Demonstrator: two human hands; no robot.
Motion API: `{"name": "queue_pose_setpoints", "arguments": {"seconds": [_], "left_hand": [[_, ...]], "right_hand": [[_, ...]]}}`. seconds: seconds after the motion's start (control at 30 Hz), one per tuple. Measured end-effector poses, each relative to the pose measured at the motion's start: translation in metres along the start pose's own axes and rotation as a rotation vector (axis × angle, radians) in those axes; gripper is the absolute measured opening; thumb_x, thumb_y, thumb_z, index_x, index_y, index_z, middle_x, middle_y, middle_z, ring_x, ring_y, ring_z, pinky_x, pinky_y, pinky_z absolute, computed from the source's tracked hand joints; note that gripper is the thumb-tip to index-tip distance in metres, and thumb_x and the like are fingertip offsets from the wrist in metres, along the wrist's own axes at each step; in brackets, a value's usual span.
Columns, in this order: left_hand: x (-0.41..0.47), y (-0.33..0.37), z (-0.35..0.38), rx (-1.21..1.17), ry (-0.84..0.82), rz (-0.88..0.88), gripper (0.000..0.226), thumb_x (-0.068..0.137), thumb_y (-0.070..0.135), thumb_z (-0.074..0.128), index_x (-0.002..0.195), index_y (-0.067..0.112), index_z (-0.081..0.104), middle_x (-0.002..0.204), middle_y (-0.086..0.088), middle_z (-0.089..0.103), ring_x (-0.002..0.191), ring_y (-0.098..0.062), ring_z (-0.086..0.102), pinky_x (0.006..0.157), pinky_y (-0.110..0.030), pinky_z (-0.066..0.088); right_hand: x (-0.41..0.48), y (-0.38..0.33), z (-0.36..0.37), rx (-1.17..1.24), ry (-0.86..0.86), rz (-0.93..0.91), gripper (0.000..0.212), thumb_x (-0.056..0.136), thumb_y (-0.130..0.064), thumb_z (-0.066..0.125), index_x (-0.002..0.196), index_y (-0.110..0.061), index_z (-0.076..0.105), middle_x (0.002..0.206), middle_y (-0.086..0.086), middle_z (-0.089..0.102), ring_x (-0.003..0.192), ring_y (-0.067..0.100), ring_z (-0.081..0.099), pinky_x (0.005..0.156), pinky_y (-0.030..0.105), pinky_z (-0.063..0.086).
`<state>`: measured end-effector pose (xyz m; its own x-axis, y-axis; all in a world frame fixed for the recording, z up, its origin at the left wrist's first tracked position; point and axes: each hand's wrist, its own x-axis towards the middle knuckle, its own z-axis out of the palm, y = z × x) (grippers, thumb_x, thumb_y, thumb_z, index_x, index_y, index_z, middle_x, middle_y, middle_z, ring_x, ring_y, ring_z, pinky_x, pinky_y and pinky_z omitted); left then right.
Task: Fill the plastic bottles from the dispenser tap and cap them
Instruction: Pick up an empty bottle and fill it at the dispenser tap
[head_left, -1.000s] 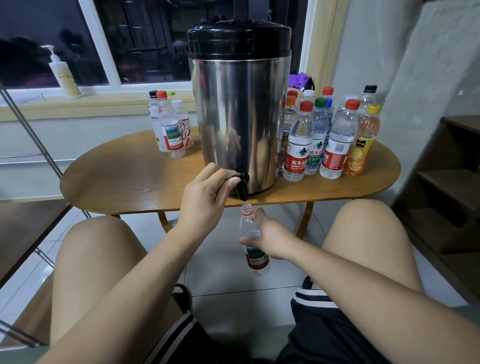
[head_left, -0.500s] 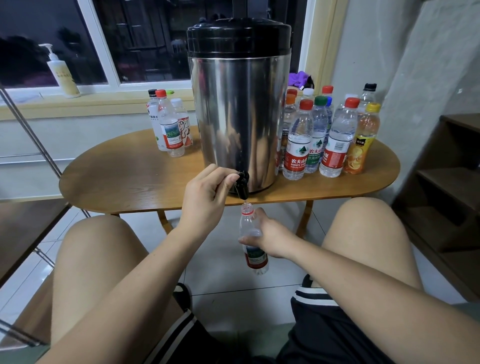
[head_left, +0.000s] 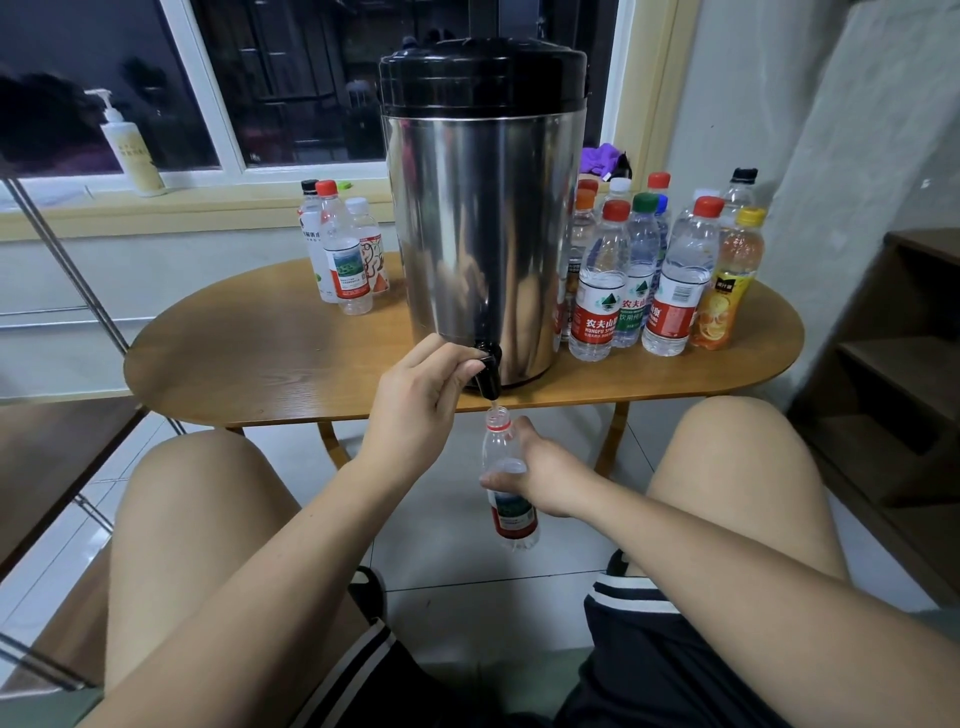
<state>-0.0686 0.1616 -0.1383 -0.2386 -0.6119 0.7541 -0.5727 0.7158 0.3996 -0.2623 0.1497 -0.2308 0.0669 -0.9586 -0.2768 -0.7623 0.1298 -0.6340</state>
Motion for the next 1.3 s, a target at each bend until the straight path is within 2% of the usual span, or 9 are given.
{"name": "queue_pose_setpoints", "arguments": {"seconds": [0.13,0.3,0.37,0.47,0.63,1.0,1.2,1.3], "left_hand": [[-0.001,-0.0007,0.0016,0.005,-0.002,-0.017,0.024,0.111,0.026,0.06,0.112,0.009,0.077,0.102,0.01,0.066,0.09,-0.006,0.063,0.08,-0.008,0.044],[-0.0034,-0.0021,0.0046,0.012,-0.001,-0.039,0.022,0.111,0.026,0.061,0.115,0.011,0.077,0.103,0.004,0.072,0.092,-0.011,0.068,0.078,-0.021,0.053],[-0.0041,-0.0015,0.0055,-0.003,0.004,-0.055,0.019,0.111,0.024,0.063,0.114,0.012,0.077,0.102,0.005,0.072,0.092,-0.01,0.068,0.077,-0.023,0.054],[-0.0044,-0.0011,0.0052,-0.027,0.007,-0.071,0.018,0.111,0.024,0.064,0.114,0.013,0.078,0.102,0.006,0.073,0.093,-0.011,0.069,0.078,-0.021,0.053],[-0.0053,0.0,0.0047,-0.055,0.008,-0.101,0.018,0.11,0.025,0.064,0.116,0.015,0.078,0.104,0.009,0.074,0.098,-0.006,0.07,0.082,-0.011,0.047],[-0.0062,-0.0008,0.0041,-0.082,0.008,-0.108,0.018,0.111,0.025,0.065,0.119,0.017,0.079,0.105,0.01,0.075,0.099,-0.009,0.071,0.082,-0.018,0.051],[-0.0063,-0.0019,0.0042,-0.106,-0.001,-0.136,0.019,0.111,0.027,0.064,0.119,0.017,0.078,0.106,0.011,0.076,0.101,-0.009,0.072,0.083,-0.018,0.052],[-0.0063,-0.0016,0.0044,-0.106,0.001,-0.137,0.019,0.111,0.027,0.064,0.119,0.018,0.078,0.105,0.012,0.076,0.101,-0.008,0.072,0.083,-0.016,0.051]], "right_hand": [[-0.0003,0.0008,-0.0001,-0.01,0.008,-0.017,0.094,0.088,-0.052,0.086,0.153,-0.036,0.021,0.146,0.012,0.056,0.12,0.033,0.062,0.098,0.047,0.06],[-0.0029,0.0026,-0.0011,-0.02,0.011,-0.037,0.093,0.09,-0.052,0.083,0.157,-0.036,0.02,0.151,0.012,0.055,0.123,0.034,0.063,0.093,0.041,0.058],[-0.003,0.0032,-0.0007,-0.013,0.014,-0.04,0.092,0.089,-0.054,0.084,0.155,-0.036,0.022,0.149,0.012,0.057,0.122,0.034,0.064,0.094,0.044,0.059],[-0.0022,0.0036,0.0004,-0.017,0.016,-0.038,0.093,0.086,-0.057,0.084,0.154,-0.039,0.022,0.146,0.011,0.059,0.12,0.033,0.065,0.097,0.049,0.061],[-0.0046,0.0036,-0.0001,-0.017,0.009,-0.041,0.09,0.087,-0.057,0.084,0.152,-0.04,0.024,0.145,0.011,0.06,0.119,0.032,0.065,0.097,0.049,0.061],[-0.003,0.0056,0.0008,-0.012,0.023,-0.051,0.085,0.084,-0.058,0.085,0.144,-0.039,0.028,0.132,0.009,0.064,0.108,0.029,0.065,0.091,0.047,0.062],[-0.0025,0.0059,0.0006,-0.014,0.013,-0.053,0.084,0.086,-0.058,0.084,0.146,-0.039,0.027,0.137,0.008,0.062,0.111,0.029,0.065,0.083,0.04,0.059],[-0.0019,0.0065,0.001,0.0,0.009,-0.052,0.083,0.085,-0.057,0.084,0.144,-0.039,0.028,0.137,0.009,0.063,0.113,0.031,0.065,0.086,0.042,0.06]]}}
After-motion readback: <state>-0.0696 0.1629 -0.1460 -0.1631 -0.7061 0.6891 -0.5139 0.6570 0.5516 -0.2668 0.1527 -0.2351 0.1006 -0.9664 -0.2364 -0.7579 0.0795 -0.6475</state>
